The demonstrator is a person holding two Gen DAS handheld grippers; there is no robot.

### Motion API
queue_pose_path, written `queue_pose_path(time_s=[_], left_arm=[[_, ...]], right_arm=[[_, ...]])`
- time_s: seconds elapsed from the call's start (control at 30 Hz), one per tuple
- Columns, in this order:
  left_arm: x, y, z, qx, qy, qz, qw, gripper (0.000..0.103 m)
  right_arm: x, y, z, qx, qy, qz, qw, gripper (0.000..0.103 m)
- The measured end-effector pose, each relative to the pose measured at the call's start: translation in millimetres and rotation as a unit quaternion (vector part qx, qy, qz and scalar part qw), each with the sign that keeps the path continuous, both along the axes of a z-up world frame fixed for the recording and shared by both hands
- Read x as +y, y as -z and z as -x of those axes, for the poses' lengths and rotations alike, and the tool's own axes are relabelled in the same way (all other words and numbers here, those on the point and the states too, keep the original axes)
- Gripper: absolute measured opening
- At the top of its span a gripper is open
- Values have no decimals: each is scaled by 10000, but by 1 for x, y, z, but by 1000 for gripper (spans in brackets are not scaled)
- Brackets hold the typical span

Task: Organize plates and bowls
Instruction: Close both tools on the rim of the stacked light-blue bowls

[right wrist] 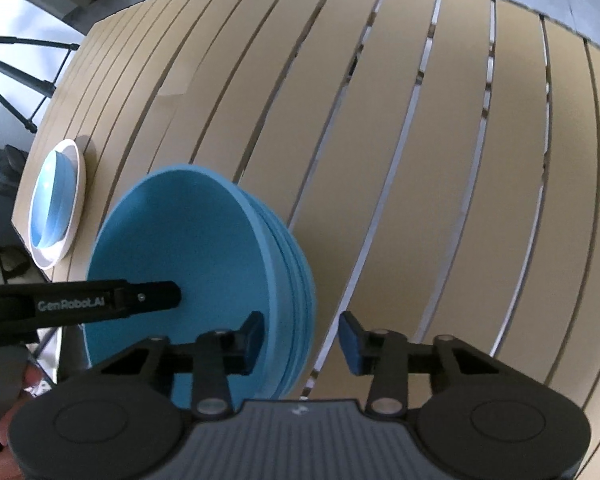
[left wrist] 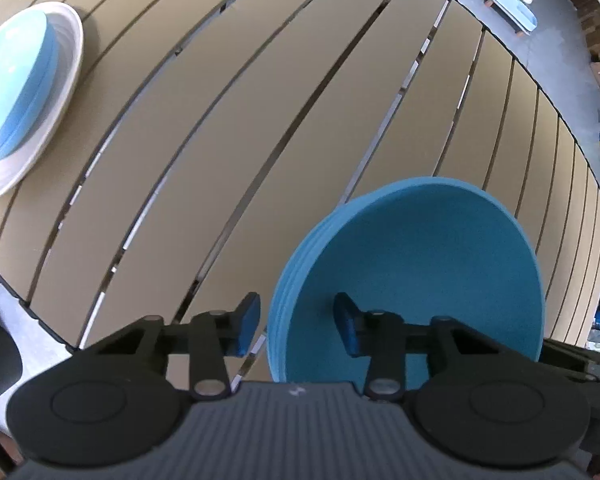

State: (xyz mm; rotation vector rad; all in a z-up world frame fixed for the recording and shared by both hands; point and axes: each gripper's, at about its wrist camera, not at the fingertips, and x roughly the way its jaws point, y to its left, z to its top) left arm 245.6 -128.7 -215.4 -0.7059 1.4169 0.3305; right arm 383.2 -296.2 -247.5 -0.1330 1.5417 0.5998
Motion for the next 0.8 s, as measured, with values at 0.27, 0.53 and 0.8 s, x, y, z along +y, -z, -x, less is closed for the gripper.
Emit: queue_pose_path(time_s=[0.27, 0.53, 0.8], left_arm=[[2, 1, 2, -146, 12, 107, 9998, 35], [-4, -3, 4, -198, 200, -89, 9996, 33], [-9, -9, 6, -264, 245, -252, 9990, 32]], right_arm=[[-4, 8, 3, 109, 174, -257, 9995, 27], [-11, 6, 6, -17, 154, -353, 9993, 26], [-11, 1, 11, -221, 54, -366, 9991, 26]])
